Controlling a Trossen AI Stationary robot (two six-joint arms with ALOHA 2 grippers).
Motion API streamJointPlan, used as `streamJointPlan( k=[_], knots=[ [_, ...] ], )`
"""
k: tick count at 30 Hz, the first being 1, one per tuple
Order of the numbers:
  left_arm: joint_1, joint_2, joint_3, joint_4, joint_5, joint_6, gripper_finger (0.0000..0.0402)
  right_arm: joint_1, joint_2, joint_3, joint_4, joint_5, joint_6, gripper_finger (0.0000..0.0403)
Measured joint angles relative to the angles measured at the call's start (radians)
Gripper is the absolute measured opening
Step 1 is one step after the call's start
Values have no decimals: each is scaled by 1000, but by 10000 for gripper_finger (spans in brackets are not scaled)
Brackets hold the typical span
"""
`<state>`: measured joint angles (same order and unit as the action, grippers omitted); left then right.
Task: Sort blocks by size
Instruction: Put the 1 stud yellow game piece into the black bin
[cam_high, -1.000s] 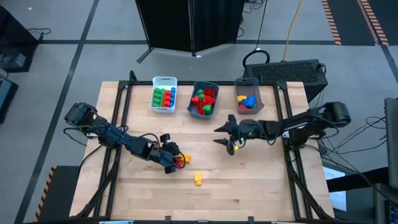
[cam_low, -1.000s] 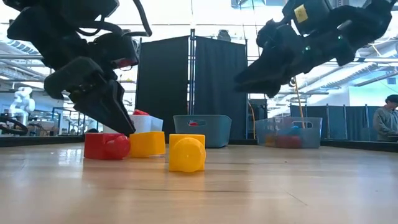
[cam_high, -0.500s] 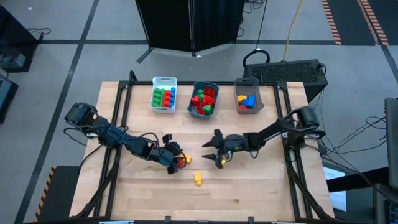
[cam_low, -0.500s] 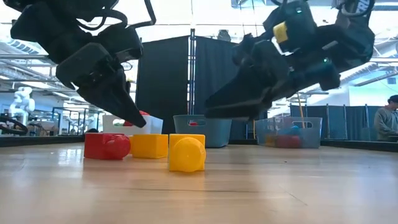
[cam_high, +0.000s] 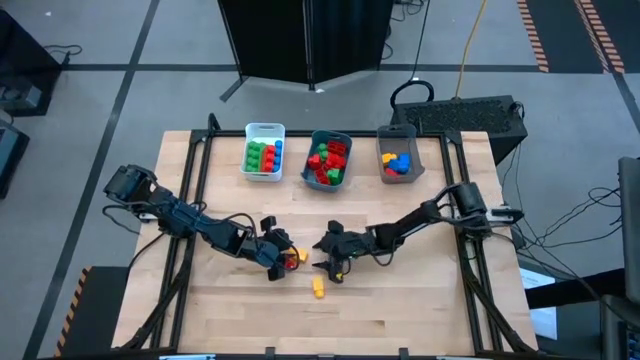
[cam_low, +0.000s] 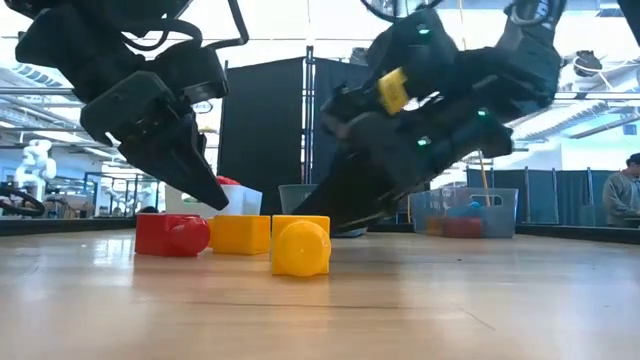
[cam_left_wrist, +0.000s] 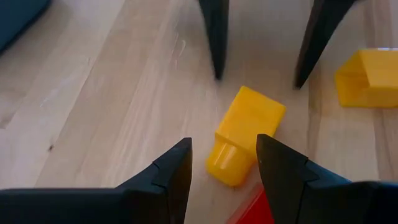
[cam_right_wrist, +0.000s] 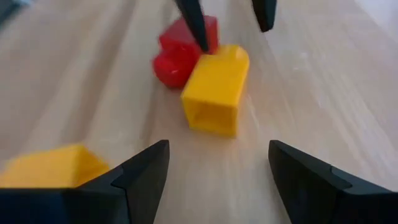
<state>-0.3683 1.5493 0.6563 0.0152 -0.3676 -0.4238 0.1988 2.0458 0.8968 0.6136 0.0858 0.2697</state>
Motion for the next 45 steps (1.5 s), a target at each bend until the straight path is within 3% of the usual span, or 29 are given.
streamJointPlan(
  k=[12, 18, 22, 32, 45],
  knots=[
    [0, 1, 0, -2, -1, -17, 160, 13, 114, 232, -201, 80, -29, 263],
    [-1, 2, 1, -6, 0, -38, 160, 17, 129, 259, -216, 118, 7, 261],
    [-2, 2, 1, -6, 0, -39, 160, 13, 127, 261, -238, 119, 16, 235],
    [-2, 2, 1, -1, -12, -40, 160, 11, 127, 259, -234, 134, 1, 113],
    [-13, -70, 0, -90, -45, -65, 160, 12, 69, 257, -346, 130, -47, 112]
  ],
)
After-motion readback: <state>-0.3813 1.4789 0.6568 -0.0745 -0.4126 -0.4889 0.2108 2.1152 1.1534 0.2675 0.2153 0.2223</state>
